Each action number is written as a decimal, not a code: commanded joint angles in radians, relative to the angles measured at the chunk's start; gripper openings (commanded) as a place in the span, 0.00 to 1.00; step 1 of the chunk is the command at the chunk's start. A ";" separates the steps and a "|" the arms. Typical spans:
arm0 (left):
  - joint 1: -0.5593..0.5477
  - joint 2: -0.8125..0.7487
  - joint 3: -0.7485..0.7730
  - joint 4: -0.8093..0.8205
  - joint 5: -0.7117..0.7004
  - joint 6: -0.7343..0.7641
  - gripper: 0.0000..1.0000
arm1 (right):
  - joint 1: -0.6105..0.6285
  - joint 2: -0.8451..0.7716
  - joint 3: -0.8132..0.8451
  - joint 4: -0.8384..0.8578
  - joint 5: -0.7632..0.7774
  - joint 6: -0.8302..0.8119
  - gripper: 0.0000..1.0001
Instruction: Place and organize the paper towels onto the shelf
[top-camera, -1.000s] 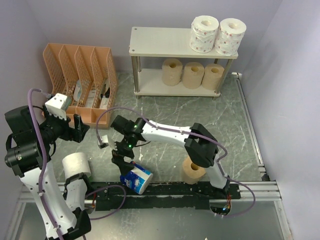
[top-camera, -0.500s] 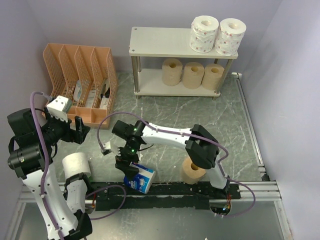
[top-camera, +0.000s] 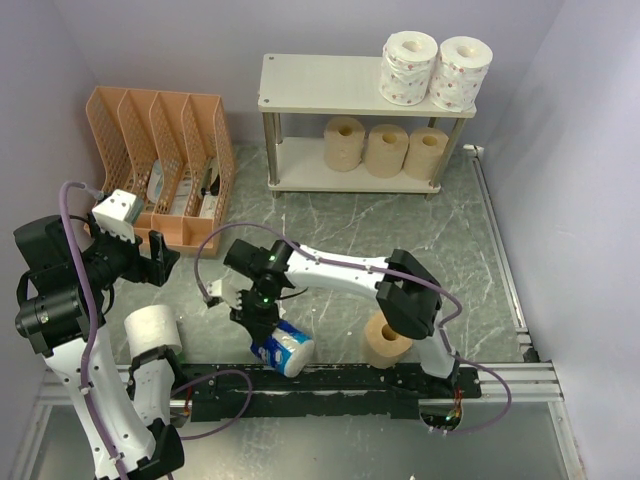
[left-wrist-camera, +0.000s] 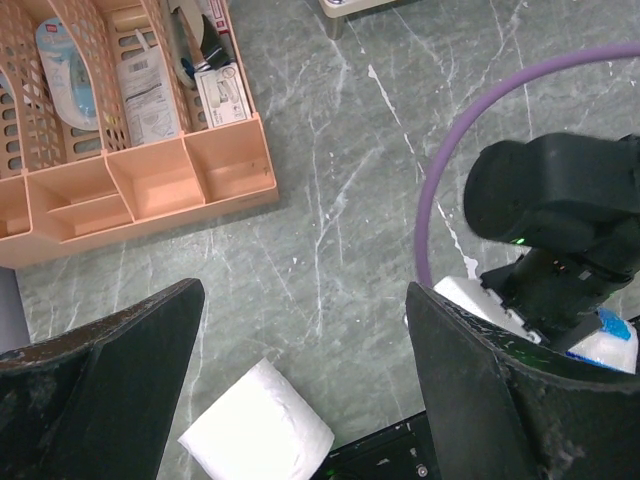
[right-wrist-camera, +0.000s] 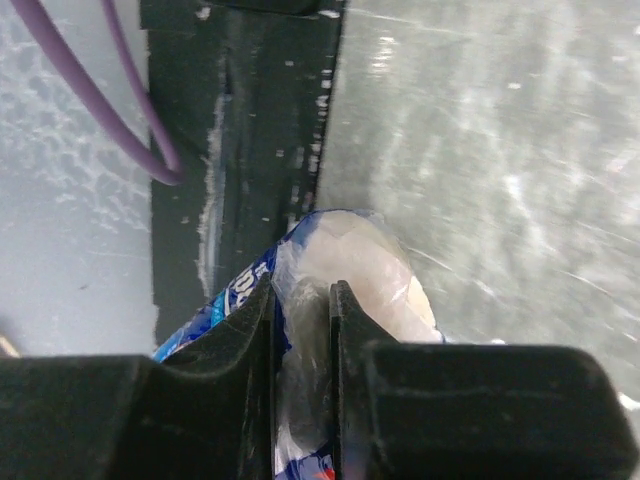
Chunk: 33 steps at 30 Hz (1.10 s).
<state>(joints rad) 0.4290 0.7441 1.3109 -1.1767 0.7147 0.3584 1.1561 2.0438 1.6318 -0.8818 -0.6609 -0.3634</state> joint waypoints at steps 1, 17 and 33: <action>0.009 -0.003 -0.004 0.026 -0.008 -0.008 0.94 | -0.032 -0.137 -0.012 0.089 0.186 0.043 0.00; 0.009 0.020 -0.001 0.022 -0.001 -0.002 0.94 | -0.035 -0.568 -0.144 0.818 1.191 -0.324 0.00; 0.008 0.011 -0.002 0.025 -0.013 -0.008 0.94 | -0.259 -0.348 0.155 1.197 1.232 -0.522 0.00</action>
<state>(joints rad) 0.4290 0.7727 1.3098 -1.1717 0.7055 0.3580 0.9192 1.7123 1.6772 0.1783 0.5709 -0.8806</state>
